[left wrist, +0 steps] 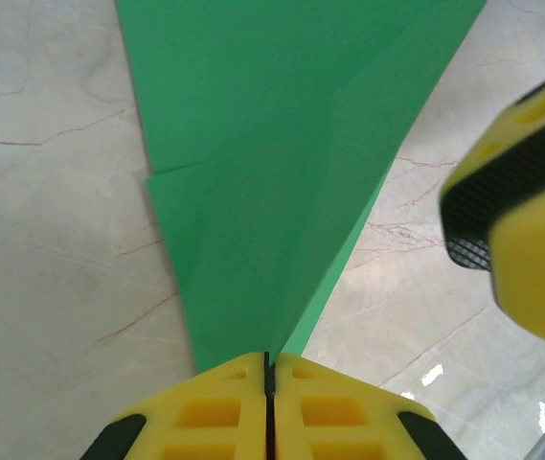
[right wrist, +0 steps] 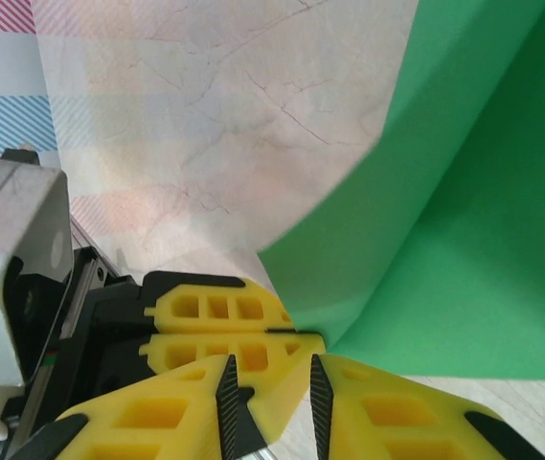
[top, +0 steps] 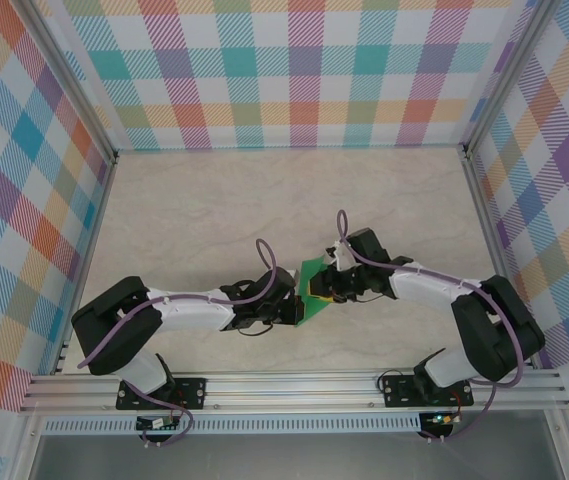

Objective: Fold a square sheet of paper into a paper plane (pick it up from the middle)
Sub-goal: Fourth fold the wing at the center of the table.

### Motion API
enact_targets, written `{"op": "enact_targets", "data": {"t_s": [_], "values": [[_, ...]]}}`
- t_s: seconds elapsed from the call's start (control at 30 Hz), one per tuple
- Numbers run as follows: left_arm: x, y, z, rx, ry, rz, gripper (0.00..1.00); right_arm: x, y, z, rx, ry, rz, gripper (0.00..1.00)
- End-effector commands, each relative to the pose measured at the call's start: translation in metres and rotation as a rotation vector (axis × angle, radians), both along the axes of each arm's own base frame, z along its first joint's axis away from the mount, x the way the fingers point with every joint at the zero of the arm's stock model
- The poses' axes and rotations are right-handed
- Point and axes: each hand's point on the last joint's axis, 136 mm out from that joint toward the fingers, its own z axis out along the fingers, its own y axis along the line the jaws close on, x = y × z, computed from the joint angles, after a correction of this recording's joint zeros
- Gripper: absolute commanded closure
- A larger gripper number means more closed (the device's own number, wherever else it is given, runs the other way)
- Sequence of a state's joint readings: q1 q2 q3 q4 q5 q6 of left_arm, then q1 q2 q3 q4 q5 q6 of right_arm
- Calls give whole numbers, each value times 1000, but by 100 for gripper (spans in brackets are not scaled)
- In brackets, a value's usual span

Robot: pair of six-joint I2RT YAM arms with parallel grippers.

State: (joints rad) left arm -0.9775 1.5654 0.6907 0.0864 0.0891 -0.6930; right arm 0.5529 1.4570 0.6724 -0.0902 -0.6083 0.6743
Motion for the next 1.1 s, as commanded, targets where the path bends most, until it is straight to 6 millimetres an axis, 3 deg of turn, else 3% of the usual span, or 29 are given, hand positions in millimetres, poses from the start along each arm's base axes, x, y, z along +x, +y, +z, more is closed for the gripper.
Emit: {"op": "enact_targets", "data": {"t_s": [0.0, 0.43, 0.7, 1.07], "values": [[2, 1, -3, -26, 19, 12, 92, 15, 12, 10, 25, -43, -5, 73], [3, 10, -12, -41, 43, 37, 89, 33, 20, -12, -19, -2, -14, 77], [2, 9, -11, -57, 48, 29, 88, 36, 12, -28, -99, 21, -47, 79], [5, -4, -7, -142, 62, -24, 89, 20, 8, -7, -35, -19, -24, 70]]}}
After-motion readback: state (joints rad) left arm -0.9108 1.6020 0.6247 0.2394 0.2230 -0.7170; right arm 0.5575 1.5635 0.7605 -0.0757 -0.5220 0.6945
